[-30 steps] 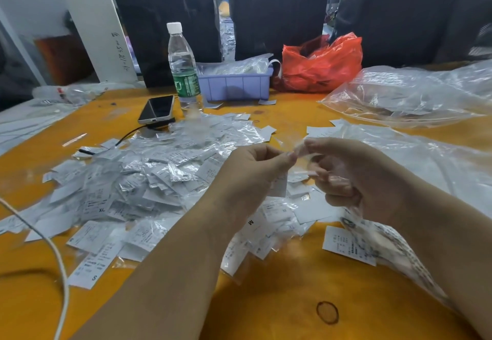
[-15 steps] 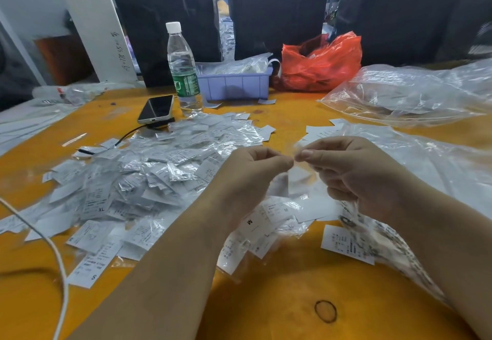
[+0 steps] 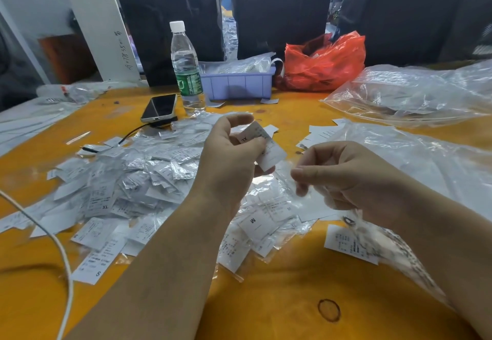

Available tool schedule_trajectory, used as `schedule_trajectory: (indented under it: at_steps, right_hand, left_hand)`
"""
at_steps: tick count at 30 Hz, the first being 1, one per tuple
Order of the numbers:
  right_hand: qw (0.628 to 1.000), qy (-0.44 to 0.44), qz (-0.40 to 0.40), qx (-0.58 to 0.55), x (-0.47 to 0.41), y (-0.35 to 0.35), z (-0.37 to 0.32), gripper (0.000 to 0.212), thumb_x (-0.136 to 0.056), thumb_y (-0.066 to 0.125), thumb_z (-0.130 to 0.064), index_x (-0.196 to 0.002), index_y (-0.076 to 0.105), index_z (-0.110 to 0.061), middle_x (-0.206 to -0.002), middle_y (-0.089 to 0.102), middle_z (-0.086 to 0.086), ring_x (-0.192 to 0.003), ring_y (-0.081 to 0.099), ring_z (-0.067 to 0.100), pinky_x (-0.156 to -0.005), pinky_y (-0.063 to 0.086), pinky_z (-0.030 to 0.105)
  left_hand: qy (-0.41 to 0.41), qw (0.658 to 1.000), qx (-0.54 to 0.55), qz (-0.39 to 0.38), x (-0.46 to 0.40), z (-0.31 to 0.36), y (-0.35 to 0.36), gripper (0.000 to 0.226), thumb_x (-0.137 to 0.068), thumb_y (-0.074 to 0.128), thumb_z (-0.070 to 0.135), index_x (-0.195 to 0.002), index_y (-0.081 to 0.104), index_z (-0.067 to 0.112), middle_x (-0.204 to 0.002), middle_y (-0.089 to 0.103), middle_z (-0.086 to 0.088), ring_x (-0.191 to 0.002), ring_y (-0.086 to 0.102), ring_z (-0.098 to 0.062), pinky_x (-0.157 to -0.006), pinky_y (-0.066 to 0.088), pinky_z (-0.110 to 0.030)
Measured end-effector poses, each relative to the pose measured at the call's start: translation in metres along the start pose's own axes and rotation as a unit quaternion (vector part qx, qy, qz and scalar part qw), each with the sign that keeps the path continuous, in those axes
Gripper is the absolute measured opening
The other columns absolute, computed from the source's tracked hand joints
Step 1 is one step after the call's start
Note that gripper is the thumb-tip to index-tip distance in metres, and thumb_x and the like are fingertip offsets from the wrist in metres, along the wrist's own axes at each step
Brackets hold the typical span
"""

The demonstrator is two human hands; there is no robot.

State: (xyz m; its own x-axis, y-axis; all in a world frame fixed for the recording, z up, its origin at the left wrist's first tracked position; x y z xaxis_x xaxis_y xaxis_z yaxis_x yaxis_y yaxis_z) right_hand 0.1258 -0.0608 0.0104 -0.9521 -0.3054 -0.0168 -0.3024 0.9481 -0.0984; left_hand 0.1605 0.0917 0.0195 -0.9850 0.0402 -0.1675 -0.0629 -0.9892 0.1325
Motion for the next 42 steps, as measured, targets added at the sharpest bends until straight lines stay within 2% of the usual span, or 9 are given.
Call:
schedule_trajectory:
  at_steps: [5,14,17,20,23,27,30,35,42]
  right_hand:
    - [1.000,-0.012,-0.018,0.013,-0.001,0.003,0.000,0.019,-0.062,0.078,-0.031,-0.069,0.071,-0.014,-0.061,0.062,0.009,-0.039,0.024,0.011,-0.039,0.019,0.015]
    - [1.000,-0.012,-0.013,0.020,-0.002,0.001,0.001,0.024,-0.057,0.079,-0.033,-0.068,0.073,-0.014,-0.053,0.052,0.003,-0.035,0.025,0.007,-0.037,0.022,0.013]
    - [1.000,-0.009,0.005,0.014,-0.002,-0.003,0.001,0.025,-0.054,0.080,-0.033,-0.066,0.072,-0.013,-0.048,0.044,-0.003,-0.036,0.024,0.006,-0.036,0.022,0.013]
    - [1.000,-0.010,0.023,0.012,-0.001,-0.008,-0.002,0.024,-0.052,0.081,-0.031,-0.066,0.072,-0.014,-0.046,0.034,-0.002,-0.038,0.022,0.008,-0.037,0.021,0.015]
    - [0.999,-0.012,0.042,0.013,-0.001,-0.013,-0.005,0.022,-0.054,0.080,-0.028,-0.069,0.073,-0.013,-0.045,0.033,0.000,-0.038,0.022,0.009,-0.038,0.022,0.015]
    - [0.999,-0.019,0.028,0.002,0.002,-0.015,-0.009,0.016,-0.063,0.077,-0.020,-0.074,0.073,-0.010,-0.040,0.032,-0.001,-0.039,0.019,0.011,-0.040,0.020,0.015]
    - [0.999,-0.019,0.028,0.018,0.002,-0.017,-0.011,0.022,-0.062,0.077,-0.023,-0.078,0.075,-0.007,-0.040,0.030,0.000,-0.044,0.018,0.015,-0.041,0.019,0.017]
    - [0.999,-0.013,0.022,0.022,0.003,-0.018,-0.010,0.032,-0.063,0.077,-0.021,-0.084,0.071,0.002,-0.041,0.029,0.001,-0.046,0.016,0.016,-0.041,0.017,0.017]
    - [0.999,-0.011,0.021,0.040,0.003,-0.017,-0.010,0.012,-0.066,0.076,-0.019,-0.072,0.074,-0.009,-0.045,0.028,0.004,-0.040,0.021,0.012,-0.039,0.021,0.016]
  left_hand:
    - [0.006,0.999,0.033,0.015,0.001,0.002,-0.001,0.035,-0.089,0.064,-0.001,-0.105,0.055,0.028,-0.104,0.060,-0.015,-0.084,0.069,-0.022,-0.060,0.058,-0.031]
    - [0.012,1.000,-0.011,-0.015,0.001,0.001,0.004,0.044,-0.085,0.062,-0.006,-0.107,0.055,0.031,-0.088,0.068,-0.002,-0.076,0.068,-0.012,-0.077,0.061,-0.042]
    - [0.018,0.999,-0.031,-0.019,0.001,0.003,0.003,0.036,-0.088,0.056,-0.005,-0.103,0.057,0.028,-0.074,0.071,0.007,-0.066,0.066,-0.002,-0.066,0.059,-0.026]
    - [0.031,0.997,-0.063,-0.020,0.003,0.007,0.004,0.024,-0.091,0.052,-0.001,-0.095,0.063,0.021,-0.077,0.069,0.003,-0.058,0.059,0.003,-0.051,0.049,-0.014]
    - [0.082,0.987,-0.137,-0.035,0.006,0.014,0.006,0.022,-0.093,0.052,0.005,-0.088,0.068,0.019,-0.073,0.066,0.002,-0.062,0.057,0.001,-0.054,0.047,-0.014]
    - [0.125,0.966,-0.210,-0.083,0.011,0.021,0.013,0.020,-0.096,0.054,0.013,-0.088,0.071,0.020,-0.080,0.068,-0.002,-0.069,0.057,-0.017,-0.059,0.047,-0.030]
    - [0.139,0.957,-0.226,-0.116,0.013,0.024,0.016,0.018,-0.097,0.055,0.014,-0.093,0.072,0.018,-0.085,0.068,-0.009,-0.081,0.058,-0.030,-0.063,0.047,-0.040]
    - [0.152,0.949,-0.245,-0.131,0.015,0.025,0.018,0.019,-0.098,0.055,0.015,-0.094,0.073,0.021,-0.086,0.069,0.000,-0.083,0.060,-0.019,-0.072,0.050,-0.038]
    - [0.162,0.942,-0.261,-0.137,0.015,0.023,0.020,0.017,-0.097,0.057,0.015,-0.096,0.073,0.019,-0.087,0.069,0.006,-0.085,0.062,-0.010,-0.075,0.052,-0.029]
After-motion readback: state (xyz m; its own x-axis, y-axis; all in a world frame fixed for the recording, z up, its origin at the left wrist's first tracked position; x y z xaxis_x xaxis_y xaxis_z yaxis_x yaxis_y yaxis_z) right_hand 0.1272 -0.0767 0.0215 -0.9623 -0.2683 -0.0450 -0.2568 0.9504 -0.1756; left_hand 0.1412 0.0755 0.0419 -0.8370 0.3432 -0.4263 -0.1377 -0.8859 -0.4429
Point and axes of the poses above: each hand's wrist, its own x-axis away from the middle knuckle, its own y-axis out of the palm, z = x × y, the point moved 6 cm from there along -x, towards the middle knuckle
